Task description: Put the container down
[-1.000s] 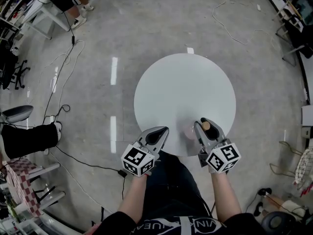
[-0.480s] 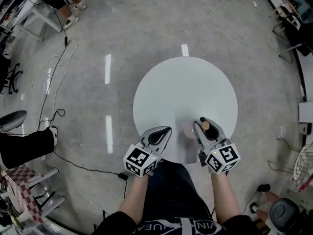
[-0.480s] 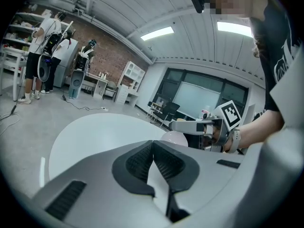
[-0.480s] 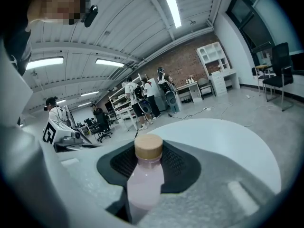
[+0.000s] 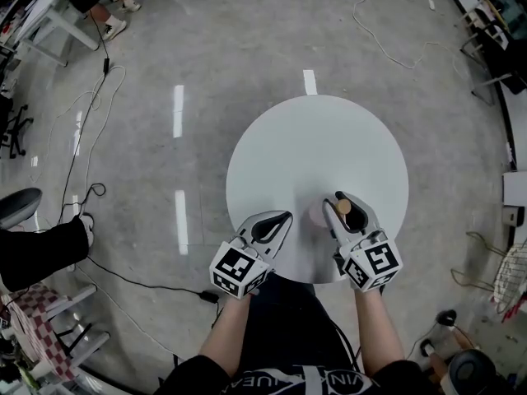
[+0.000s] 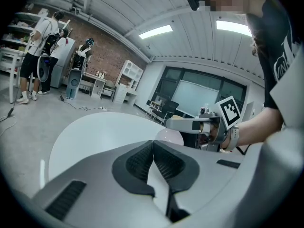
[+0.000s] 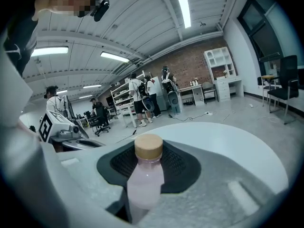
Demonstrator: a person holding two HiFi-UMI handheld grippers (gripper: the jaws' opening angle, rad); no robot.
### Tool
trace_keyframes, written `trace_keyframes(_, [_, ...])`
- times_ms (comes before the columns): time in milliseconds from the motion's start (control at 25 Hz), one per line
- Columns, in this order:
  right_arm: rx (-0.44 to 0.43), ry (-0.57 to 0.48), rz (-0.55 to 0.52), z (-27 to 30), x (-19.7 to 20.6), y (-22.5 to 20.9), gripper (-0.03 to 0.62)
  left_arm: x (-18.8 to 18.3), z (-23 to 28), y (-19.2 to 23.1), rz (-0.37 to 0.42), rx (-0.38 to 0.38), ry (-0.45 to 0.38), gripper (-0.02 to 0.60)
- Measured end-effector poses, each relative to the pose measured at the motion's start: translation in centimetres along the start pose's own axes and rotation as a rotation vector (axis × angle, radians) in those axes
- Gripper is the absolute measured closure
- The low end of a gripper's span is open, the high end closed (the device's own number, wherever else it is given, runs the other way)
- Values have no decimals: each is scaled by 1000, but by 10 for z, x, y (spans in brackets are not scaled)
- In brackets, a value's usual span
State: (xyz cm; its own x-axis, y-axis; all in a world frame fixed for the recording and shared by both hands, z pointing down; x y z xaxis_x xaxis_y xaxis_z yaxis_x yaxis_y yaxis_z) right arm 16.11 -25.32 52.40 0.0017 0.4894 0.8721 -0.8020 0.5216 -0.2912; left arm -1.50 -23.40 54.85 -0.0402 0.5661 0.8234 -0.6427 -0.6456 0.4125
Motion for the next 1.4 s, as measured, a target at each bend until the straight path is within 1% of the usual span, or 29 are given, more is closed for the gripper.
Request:
trace_keyframes(280, [16, -2, -33, 15, 1, -5, 467, -3, 9, 9, 13, 21, 1, 568])
trace_keyframes(520, [30, 3, -87, 24, 4, -4, 467, -2, 12, 15, 20, 36, 4, 568])
trace_keyframes(1040, [40, 20, -173, 25, 9, -5, 467, -4, 18, 14, 23, 43, -6, 568])
trace_keyframes(1240, [38, 39, -232, 27, 11, 2, 467, -2, 15, 15, 13, 42, -16, 568])
trace_keyframes(1400, [36, 47, -264, 29, 12, 4, 467, -3, 14, 17, -12, 43, -42, 568])
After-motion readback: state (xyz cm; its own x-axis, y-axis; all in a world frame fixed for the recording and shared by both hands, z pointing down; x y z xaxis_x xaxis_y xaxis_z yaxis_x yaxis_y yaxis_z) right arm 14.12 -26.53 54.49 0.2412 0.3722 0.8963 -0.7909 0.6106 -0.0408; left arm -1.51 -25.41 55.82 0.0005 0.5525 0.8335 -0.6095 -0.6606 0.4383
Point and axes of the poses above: the fingertips, and each gripper's own axes: z forward along the fingers, y to its left, x out of its underside, the point moved 7 cm from there along -z, backward along the fingers, and after that the axes turned 2 degrees about y, right-handed, at the moved point
